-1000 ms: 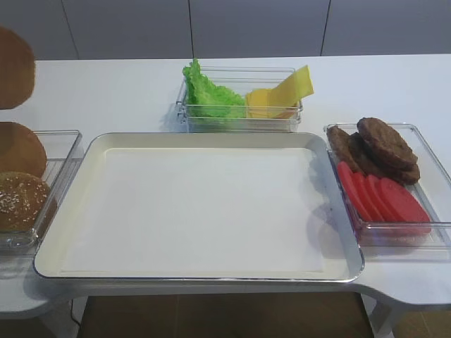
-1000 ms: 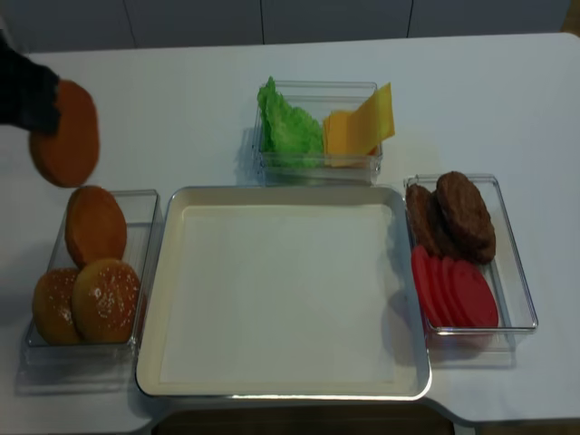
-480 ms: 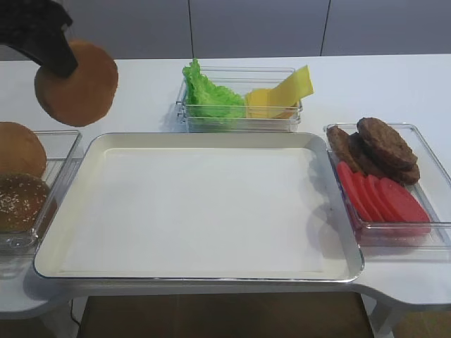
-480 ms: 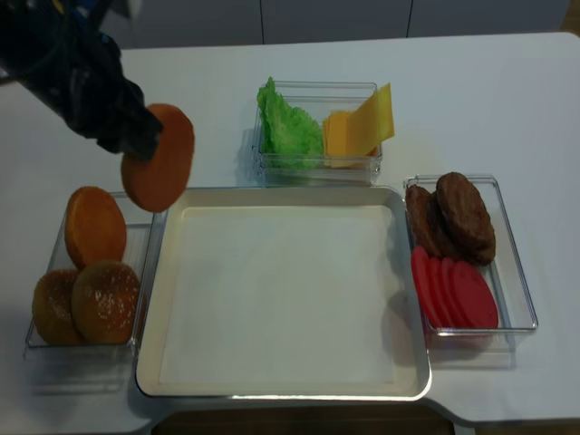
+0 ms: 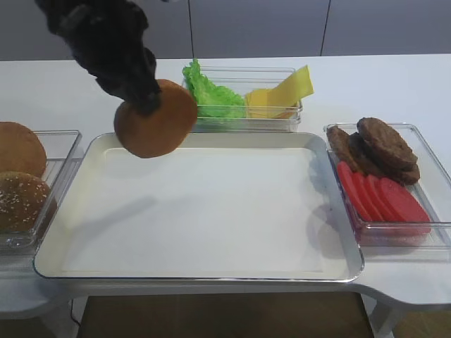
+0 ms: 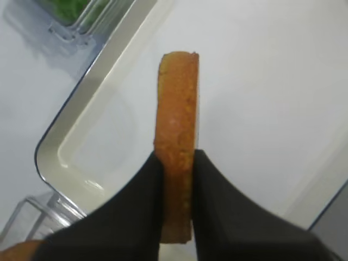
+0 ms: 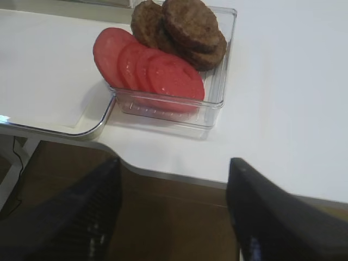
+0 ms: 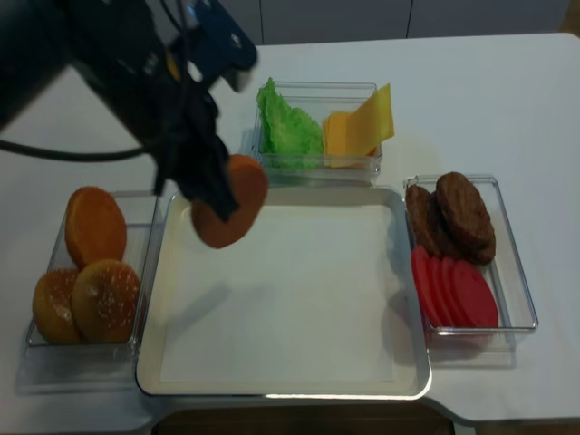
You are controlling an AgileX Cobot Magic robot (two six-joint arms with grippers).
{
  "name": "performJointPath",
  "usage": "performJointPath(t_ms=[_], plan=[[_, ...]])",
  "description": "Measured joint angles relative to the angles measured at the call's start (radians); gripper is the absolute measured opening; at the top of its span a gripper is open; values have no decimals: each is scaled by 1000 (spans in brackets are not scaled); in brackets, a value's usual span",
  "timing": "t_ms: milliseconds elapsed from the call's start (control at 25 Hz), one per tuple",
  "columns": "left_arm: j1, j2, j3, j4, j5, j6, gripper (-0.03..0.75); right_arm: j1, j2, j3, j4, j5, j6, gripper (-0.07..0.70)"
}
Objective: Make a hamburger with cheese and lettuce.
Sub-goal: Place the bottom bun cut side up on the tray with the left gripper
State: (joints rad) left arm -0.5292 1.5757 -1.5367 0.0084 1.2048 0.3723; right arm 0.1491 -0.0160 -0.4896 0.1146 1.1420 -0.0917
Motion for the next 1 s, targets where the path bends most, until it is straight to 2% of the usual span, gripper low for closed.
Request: performJointPath(t_ms=[160,360,640,1000], plan=[[-88,56,0,84,-68,2,92,0,0,0,0,0,0,475],[-160,141,0,228,-99,2,92,0,0,0,0,0,0,475],[-193,200,0,308,-158,-8,92,0,0,0,0,0,0,475],[-205,238,0,333,-152,-2,92,0,0,0,0,0,0,475]])
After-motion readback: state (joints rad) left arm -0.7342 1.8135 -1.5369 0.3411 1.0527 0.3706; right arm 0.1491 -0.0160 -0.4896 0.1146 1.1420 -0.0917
